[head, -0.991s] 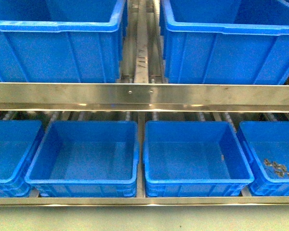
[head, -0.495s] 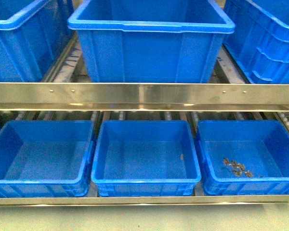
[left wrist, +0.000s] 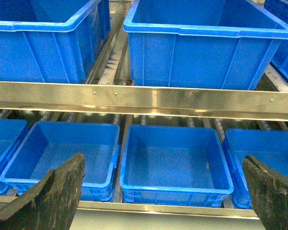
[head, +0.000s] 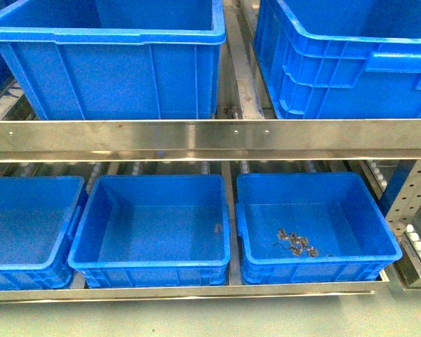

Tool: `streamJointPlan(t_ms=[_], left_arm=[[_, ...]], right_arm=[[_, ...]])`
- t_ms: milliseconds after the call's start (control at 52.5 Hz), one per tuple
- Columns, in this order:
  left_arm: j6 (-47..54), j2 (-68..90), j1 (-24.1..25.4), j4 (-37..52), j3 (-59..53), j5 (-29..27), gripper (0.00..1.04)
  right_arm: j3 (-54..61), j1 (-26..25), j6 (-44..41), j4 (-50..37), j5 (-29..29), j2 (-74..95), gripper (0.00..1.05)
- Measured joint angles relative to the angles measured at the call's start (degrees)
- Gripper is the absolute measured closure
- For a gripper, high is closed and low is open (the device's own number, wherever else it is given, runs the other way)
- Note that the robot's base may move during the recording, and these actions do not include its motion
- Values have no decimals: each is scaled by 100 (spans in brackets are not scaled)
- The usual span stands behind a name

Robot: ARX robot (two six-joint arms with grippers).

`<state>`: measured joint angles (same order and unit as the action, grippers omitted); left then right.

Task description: Pick red and yellow buttons and place in box

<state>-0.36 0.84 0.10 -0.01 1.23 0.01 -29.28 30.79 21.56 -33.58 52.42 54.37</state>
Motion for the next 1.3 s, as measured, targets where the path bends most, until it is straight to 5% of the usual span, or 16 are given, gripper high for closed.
streamJointPlan(t_ms=[305, 515, 838, 1296], left_arm=[[0, 0, 0, 0, 0, -2, 8], [0, 0, 0, 0, 0, -2, 8], [-2, 0, 0, 0, 0, -2, 8], [-2, 0, 0, 0, 0, -2, 8]], right_arm=[[70, -7, 181, 367, -59, -37, 70], [-39, -391, -219, -396, -527, 400, 70], [-2422, -1685, -568, -411, -2015, 2131, 70], [-6074, -2625, 63, 610, -2811, 5794, 71]])
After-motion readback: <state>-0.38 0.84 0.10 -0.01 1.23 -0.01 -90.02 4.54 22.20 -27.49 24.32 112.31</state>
